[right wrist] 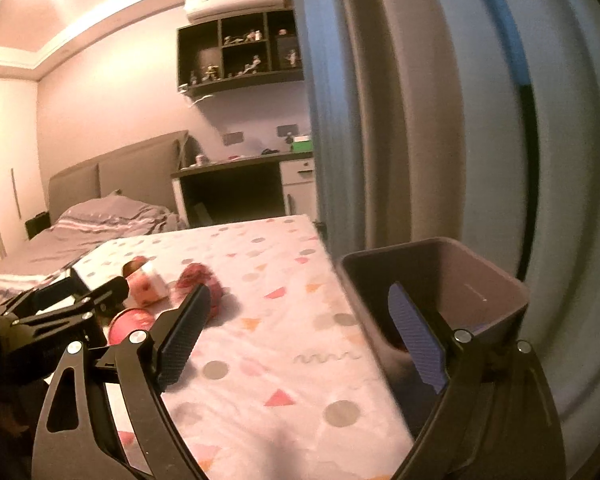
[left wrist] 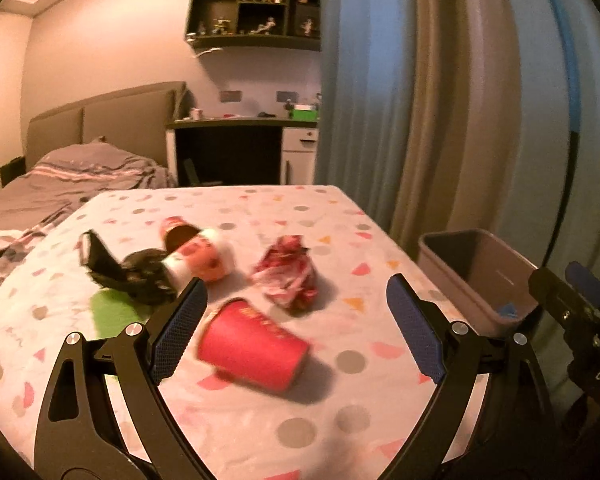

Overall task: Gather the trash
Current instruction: 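Move both open grippers back over the remaining trash on the bed, then grasp the red paper cup with the right gripper while the left grasps the green foam sleeve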

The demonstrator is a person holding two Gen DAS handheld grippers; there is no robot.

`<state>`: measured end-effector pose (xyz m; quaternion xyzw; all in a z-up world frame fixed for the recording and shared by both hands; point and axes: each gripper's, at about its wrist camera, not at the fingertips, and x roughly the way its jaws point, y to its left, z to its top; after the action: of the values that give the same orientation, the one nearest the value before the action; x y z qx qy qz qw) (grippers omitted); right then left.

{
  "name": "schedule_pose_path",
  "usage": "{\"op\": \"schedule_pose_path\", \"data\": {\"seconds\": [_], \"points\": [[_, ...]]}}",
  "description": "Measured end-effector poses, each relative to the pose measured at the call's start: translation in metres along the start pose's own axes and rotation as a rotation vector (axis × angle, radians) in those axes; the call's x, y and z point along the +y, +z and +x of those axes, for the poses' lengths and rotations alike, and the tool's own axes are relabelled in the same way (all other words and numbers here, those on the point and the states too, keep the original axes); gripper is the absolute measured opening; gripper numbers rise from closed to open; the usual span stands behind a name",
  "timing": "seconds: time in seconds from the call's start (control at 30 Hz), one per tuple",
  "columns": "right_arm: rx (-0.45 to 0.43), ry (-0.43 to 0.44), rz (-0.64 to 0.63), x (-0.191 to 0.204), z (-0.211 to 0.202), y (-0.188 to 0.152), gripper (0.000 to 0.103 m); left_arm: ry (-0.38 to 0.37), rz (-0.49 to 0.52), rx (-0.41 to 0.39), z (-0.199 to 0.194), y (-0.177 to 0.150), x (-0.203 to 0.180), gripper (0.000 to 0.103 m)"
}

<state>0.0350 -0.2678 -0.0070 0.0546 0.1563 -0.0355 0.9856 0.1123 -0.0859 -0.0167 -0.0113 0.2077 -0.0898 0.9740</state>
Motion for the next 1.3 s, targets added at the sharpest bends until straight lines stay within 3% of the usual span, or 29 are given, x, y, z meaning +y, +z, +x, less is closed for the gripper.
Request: {"op": "schedule_pose_path", "data": {"seconds": [0.4,0.77,1.03,1.3], "points": [[0.048,0.121,-0.075,0.056,0.007,-0.015,0.087,0.126,-0.065,0.007,-0.017,-0.017,0.068,0.090],[0.174,0.246,-0.181,0.118,0.051,-0.037,0.087,0.225,-0.143,0.007,-0.027,-0.024,0.122,0.090],[0.308,0.307,-0.219,0.141,0.095,-0.048,0.087,0.257,-0.180,0.024,-0.022,-0.029,0.143,0.090],[0.360,0.314,-0.281,0.157,0.118,-0.050,0.087,0.256,-0.181,0.046,-0.014,-0.032,0.148,0.090]]}}
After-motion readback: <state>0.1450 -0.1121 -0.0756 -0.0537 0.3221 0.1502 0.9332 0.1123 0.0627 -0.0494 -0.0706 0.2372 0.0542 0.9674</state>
